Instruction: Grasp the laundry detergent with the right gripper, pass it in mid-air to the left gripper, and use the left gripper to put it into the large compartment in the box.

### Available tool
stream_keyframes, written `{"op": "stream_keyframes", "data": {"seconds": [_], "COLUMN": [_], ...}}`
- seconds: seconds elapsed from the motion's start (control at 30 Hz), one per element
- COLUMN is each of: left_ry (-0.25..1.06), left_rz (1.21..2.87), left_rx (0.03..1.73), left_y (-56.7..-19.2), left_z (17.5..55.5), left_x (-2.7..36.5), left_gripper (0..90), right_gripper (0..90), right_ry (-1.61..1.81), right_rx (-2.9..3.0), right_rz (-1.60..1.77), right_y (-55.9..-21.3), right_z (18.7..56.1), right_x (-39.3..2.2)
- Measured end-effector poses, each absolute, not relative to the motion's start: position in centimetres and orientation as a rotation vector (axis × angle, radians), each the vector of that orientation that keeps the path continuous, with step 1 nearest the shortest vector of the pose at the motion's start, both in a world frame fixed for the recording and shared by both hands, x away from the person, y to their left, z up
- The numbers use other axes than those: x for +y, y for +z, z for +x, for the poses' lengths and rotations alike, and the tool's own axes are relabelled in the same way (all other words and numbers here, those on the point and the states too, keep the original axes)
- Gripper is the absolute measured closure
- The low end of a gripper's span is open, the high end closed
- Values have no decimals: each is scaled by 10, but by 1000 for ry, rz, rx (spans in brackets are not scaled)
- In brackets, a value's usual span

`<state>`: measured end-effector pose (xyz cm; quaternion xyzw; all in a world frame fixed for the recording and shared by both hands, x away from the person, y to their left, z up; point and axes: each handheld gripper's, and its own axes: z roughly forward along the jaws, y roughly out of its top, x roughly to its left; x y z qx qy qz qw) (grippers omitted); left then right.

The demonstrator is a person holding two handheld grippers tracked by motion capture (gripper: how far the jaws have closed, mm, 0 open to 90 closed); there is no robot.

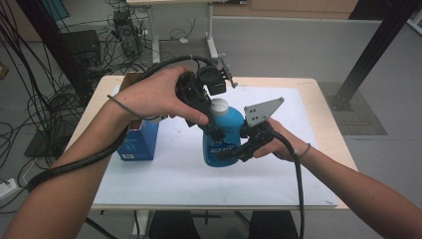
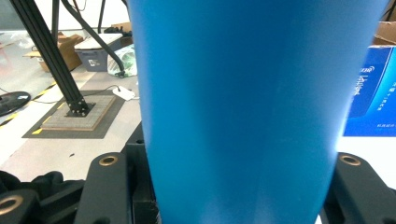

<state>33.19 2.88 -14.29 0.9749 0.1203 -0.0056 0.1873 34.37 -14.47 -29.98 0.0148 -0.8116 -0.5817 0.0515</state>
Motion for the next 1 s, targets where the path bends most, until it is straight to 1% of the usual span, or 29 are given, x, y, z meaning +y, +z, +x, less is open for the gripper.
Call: {"op": "stream_keyframes", "data": {"seconds": [1.0], "left_ry": [-4], "left_rz": [2743], "left_rx": [345], "left_y": [-142], "left_z": [330], "left_x": [32], "left_gripper": [91], "right_gripper": [417], "right_ry": [-1773], "right_rx": [-2472], "right_rz": [49], "right_y": [-298], "right_z": [344], "right_x": [-143]}}
